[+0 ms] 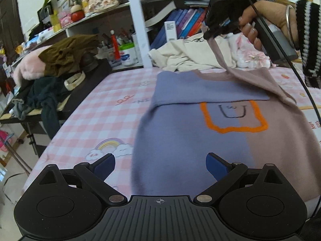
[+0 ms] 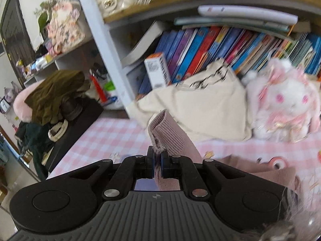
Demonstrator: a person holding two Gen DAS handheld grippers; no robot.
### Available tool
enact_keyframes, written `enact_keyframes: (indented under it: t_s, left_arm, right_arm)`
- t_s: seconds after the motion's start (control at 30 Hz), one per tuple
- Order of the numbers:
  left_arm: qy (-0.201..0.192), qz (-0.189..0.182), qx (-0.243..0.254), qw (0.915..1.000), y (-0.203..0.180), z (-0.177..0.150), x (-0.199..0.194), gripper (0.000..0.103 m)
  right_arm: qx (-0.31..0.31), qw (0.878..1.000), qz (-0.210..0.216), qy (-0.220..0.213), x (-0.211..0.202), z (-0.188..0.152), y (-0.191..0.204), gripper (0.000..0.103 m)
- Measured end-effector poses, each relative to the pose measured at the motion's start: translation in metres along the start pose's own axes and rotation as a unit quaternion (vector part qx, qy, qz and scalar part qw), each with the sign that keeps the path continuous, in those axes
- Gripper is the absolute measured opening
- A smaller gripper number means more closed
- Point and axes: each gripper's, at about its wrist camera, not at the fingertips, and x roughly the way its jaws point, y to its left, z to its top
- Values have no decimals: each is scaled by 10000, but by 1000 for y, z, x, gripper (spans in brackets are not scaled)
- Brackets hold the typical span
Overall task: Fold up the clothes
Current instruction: 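Lift the mauve sleeve with the right gripper and fold it across the body, then open the right gripper to release the folded mauve sleeve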
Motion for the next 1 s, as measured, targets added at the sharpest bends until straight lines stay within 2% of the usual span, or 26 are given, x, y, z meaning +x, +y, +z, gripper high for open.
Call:
enact_keyframes:
  t_s: [0.2,0.3,0.33,0.37,0.43,0.63,0.8,0.87,1.0]
  left_arm:
    - [38,-34,-60,10000,10,-3,3,99]
    - [6,-113,-50,9999,9,-1,5,99]
    - [-9,-144,-49,9999,9,-1,5,99]
    - [-24,-174,-48,9998,9,0,6,99]
    - [-53,-236,-46,9997,9,1,7,99]
    - [-138,-432,-67,9989,8,3,11,99]
    - [-103,-764,-210,9968,6,3,20,99]
    - [-31,-844,-127,9963,-1,4,25,99]
    - [10,-1078,165,9940,-17,8,28,99]
  right_arm:
    - [28,9995,123,299,16,-17,13,7]
    - [150,9982,413,403,16,-20,14,21]
    - [163,9979,513,370,12,-21,13,36]
    - [150,9977,585,316,7,-23,13,40]
    - [3,9981,566,259,-6,-27,11,42]
    - [-161,9971,142,736,-46,-65,-14,42]
    - [-290,9927,-464,1079,-93,-123,-31,46]
    - [-340,9895,-739,1192,-112,-147,-36,52]
    - [-324,9852,-1198,1179,-148,-180,-44,55]
